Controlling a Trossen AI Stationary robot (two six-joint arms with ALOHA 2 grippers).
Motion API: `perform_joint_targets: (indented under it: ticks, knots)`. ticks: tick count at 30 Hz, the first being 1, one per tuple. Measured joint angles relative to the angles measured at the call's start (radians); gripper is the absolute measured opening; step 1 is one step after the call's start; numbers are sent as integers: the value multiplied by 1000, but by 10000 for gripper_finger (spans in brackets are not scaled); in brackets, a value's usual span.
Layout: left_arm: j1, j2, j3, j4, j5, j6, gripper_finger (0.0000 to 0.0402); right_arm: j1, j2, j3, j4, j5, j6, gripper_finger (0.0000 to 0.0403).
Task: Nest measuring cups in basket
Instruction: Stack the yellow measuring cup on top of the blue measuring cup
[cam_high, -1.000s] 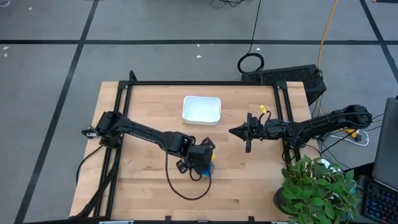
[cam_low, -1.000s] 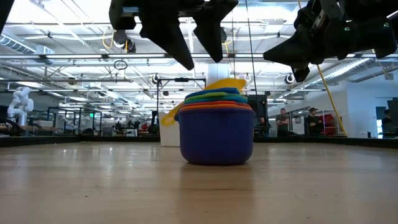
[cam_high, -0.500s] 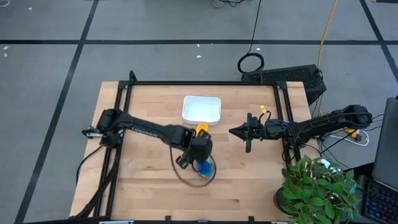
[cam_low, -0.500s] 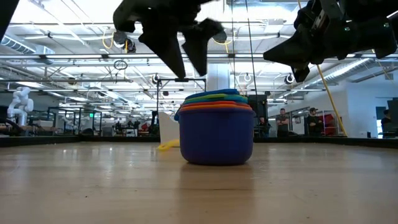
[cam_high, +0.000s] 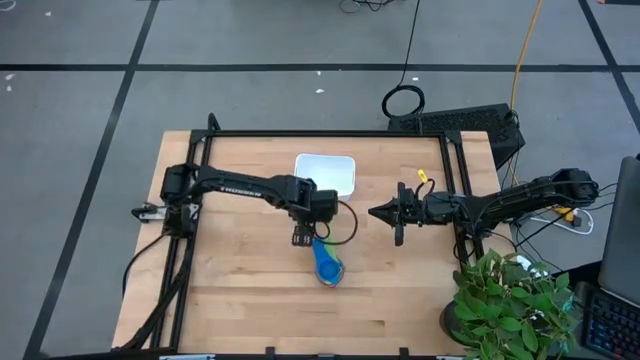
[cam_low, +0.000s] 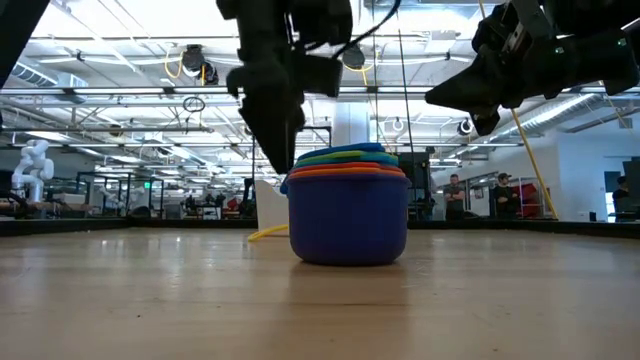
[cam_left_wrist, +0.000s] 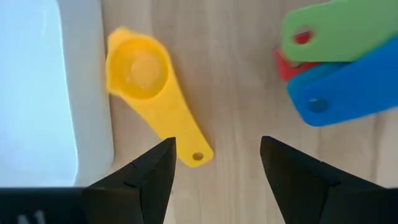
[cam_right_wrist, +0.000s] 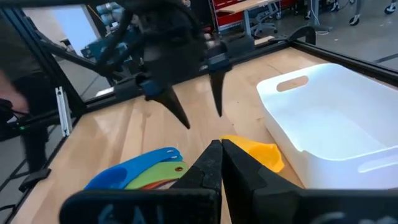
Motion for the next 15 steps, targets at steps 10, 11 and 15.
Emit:
perform_joint_targets:
  ticks: [10,11,15]
  knots:
    - [-21,-71,-270,261,-33,-129,234,0,0,0,-24,-3,19,0]
    - [-24,-101,-310,327,-45,-141,234,0,0,0,-27,-3,19,0]
    - [-24,-203,-440,494,-82,-162,234,0,0,0,-25,-3,19,0]
